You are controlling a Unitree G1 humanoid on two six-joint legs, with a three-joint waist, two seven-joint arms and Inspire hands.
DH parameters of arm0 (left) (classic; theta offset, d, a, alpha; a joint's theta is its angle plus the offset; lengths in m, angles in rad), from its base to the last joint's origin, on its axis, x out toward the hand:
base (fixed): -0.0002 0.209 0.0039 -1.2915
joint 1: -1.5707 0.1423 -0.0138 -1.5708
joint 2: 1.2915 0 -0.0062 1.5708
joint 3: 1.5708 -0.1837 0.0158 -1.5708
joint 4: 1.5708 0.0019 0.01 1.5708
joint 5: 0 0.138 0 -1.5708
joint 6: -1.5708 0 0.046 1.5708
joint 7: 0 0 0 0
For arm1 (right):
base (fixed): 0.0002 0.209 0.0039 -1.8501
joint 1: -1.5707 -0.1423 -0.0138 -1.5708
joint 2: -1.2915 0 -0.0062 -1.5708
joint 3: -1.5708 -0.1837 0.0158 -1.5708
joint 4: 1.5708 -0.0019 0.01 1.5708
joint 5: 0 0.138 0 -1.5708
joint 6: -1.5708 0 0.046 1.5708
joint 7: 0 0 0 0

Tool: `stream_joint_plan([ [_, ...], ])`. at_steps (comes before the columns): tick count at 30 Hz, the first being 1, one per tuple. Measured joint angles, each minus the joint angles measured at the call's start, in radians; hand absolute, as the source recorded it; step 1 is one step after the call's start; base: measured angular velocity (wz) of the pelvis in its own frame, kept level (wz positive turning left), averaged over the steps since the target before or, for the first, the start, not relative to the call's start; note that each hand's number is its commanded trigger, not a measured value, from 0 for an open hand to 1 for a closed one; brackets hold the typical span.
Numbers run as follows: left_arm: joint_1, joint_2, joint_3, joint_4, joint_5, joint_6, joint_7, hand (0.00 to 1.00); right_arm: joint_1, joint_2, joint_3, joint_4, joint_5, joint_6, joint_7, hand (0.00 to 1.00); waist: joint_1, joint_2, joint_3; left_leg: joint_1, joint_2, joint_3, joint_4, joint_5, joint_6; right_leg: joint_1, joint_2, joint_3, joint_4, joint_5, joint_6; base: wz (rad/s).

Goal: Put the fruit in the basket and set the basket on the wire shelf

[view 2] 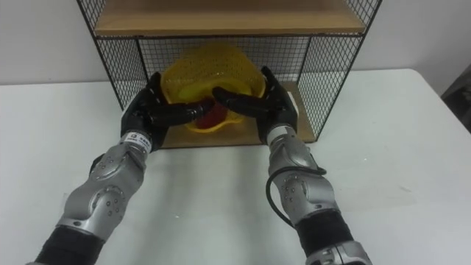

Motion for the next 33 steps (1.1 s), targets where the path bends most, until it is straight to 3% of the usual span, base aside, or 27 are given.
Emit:
stream_joint_plan([
  [4, -0.001, 0.001, 0.001, 0.041, 0.0, 0.024, -0.002, 0.0, 0.0, 0.0, 0.001, 0.004, -0.012, 0.04, 0.002, 0.0, 0.003, 0.001, 0.0006, 0.012, 0.0, 0.002, -0.011, 0.0, 0.0, 0.009, 0.001, 0.003, 0.001, 0.0, 0.0, -0.01],
  [9, -0.001, 0.002, 0.013, 0.041, 0.001, 0.029, -0.013, 0.0, 0.0, 0.0, -0.007, 0.004, -0.012, 0.075, 0.02, 0.0, 0.005, 0.001, -0.0002, 0.013, 0.0, 0.002, -0.018, 0.001, -0.002, 0.007, 0.001, 0.002, 0.001, 0.0, 0.0, 0.0],
  [20, -0.001, 0.022, 0.042, 0.042, 0.001, 0.047, -0.059, 0.0, 0.0, -0.001, -0.06, 0.004, -0.042, 0.076, 0.039, 0.0, 0.002, 0.008, -0.0049, 0.014, 0.0, 0.002, -0.015, 0.005, -0.003, 0.005, 0.001, 0.003, 0.001, 0.0, 0.0, 0.0],
  [26, 0.003, 0.031, 0.045, 0.039, 0.021, 0.048, -0.077, 0.0, 0.009, -0.03, -0.067, 0.002, -0.045, 0.075, 0.04, 0.0, -0.001, 0.019, -0.0167, 0.017, 0.0, 0.003, -0.015, 0.006, -0.004, 0.005, 0.0, 0.001, 0.003, 0.0, -0.001, 0.0],
  [33, 0.006, 0.062, 0.045, 0.027, 0.079, 0.048, -0.124, 0.0, 0.011, -0.048, -0.067, 0.002, -0.062, 0.073, 0.062, 0.0, 0.001, 0.015, -0.0217, 0.041, 0.003, 0.002, -0.018, 0.007, -0.006, 0.027, 0.004, 0.001, 0.003, -0.001, -0.004, 0.0],
])
